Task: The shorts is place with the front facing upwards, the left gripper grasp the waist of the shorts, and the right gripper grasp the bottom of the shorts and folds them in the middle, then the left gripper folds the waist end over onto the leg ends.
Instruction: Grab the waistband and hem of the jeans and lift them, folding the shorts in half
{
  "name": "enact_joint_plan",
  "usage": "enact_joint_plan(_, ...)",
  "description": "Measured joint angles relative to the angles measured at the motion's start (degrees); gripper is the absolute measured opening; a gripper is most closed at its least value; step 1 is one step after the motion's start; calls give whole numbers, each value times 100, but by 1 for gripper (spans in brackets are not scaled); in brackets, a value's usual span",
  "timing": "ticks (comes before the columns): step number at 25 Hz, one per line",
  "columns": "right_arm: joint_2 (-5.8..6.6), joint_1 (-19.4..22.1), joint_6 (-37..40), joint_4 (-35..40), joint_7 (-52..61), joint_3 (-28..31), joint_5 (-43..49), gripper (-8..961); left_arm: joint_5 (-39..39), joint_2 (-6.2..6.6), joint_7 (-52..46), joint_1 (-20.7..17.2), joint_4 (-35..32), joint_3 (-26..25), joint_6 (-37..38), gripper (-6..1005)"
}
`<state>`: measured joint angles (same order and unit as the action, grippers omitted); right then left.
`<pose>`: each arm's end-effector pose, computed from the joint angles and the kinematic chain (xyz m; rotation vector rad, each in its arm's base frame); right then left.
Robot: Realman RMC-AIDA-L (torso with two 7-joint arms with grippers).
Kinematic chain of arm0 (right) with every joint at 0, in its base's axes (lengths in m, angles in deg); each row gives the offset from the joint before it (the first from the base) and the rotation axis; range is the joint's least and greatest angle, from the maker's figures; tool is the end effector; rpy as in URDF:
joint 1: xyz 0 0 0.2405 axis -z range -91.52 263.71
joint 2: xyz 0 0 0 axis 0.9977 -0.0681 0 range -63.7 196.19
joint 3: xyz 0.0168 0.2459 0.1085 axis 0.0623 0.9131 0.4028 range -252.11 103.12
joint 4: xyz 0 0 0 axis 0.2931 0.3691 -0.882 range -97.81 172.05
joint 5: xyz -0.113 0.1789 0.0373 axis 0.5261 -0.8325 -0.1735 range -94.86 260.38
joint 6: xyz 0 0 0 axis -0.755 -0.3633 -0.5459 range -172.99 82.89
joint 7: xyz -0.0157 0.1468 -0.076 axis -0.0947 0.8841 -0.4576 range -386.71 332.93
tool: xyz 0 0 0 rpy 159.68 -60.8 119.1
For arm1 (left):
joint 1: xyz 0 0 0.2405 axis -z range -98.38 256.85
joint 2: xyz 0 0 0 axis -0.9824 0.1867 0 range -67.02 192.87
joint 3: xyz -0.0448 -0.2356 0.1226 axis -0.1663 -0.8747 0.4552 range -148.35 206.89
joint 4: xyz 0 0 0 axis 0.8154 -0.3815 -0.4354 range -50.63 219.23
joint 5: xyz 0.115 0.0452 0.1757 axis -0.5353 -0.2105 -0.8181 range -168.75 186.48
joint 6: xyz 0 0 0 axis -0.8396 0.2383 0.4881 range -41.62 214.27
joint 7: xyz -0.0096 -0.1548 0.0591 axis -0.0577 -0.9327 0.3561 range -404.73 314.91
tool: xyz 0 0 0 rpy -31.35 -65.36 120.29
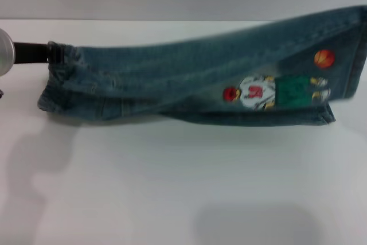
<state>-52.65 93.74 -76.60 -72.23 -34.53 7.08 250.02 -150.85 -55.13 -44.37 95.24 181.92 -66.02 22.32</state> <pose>0.2135 0.3321 0.0655 -1.7776 0.6852 0.2462 -0.2185 0.3821 0.0458 -1.8930 -1.1378 -0.0476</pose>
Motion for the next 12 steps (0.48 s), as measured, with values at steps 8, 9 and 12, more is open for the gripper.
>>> enact_joint_plan(8, -2, 64, 786, 555, -1, 5, -6, 4, 187, -7, -46, 8, -340, 24, 714, 84)
enact_joint_plan(9, -2, 53, 857, 630, -1, 3, -8, 4, 214, -6, -46, 12, -386, 32, 801, 84)
enact_joint_plan(12, -4, 13, 1025, 824, -1, 11, -12, 5, 288, -7, -46, 45, -521, 81, 993, 85)
